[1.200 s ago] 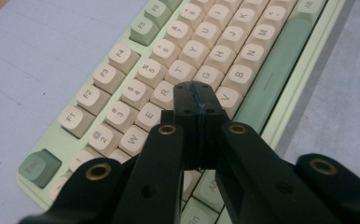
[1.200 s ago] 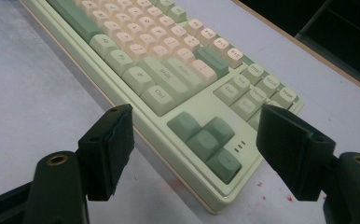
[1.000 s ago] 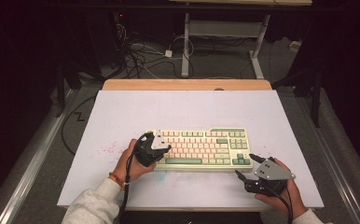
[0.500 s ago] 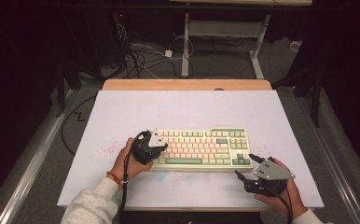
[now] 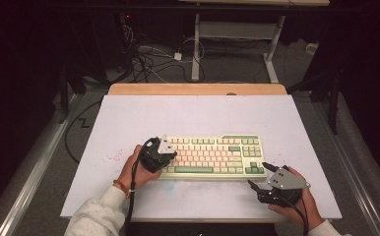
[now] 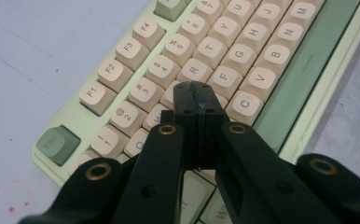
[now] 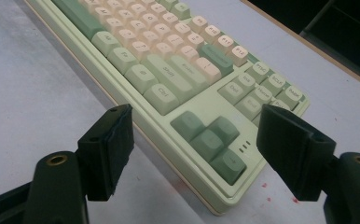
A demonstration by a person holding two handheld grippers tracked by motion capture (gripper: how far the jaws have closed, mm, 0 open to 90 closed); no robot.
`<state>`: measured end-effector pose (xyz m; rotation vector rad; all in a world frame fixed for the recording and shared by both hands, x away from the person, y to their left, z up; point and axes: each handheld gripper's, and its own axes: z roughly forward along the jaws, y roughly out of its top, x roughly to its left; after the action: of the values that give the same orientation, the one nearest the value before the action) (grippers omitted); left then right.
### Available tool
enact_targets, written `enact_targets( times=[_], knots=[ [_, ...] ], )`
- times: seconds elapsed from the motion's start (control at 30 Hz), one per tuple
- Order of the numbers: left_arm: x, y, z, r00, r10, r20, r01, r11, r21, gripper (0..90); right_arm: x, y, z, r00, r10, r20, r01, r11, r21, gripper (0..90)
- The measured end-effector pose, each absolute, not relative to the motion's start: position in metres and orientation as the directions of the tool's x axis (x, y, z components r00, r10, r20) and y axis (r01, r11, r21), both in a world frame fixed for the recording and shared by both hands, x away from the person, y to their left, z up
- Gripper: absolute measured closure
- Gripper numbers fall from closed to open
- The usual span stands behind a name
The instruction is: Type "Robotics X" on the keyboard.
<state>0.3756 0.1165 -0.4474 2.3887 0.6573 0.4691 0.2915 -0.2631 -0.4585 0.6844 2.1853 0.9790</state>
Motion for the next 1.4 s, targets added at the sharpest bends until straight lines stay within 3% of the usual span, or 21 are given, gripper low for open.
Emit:
enact_targets(
  times=[0.8,1.4],
  knots=[
    [0.376,0.114,-0.452,0.809,0.554,0.196,0.332,-0.707,0.624,87.4,0.291,-0.262,-0.46,-0.668,0.658,-0.347,0.193,0.604,0.773,27.5],
    [0.373,0.115,-0.444,0.795,0.568,0.215,0.311,-0.685,0.659,77.2,0.292,-0.262,-0.459,-0.666,0.661,-0.346,0.195,0.602,0.774,27.5]
  ],
)
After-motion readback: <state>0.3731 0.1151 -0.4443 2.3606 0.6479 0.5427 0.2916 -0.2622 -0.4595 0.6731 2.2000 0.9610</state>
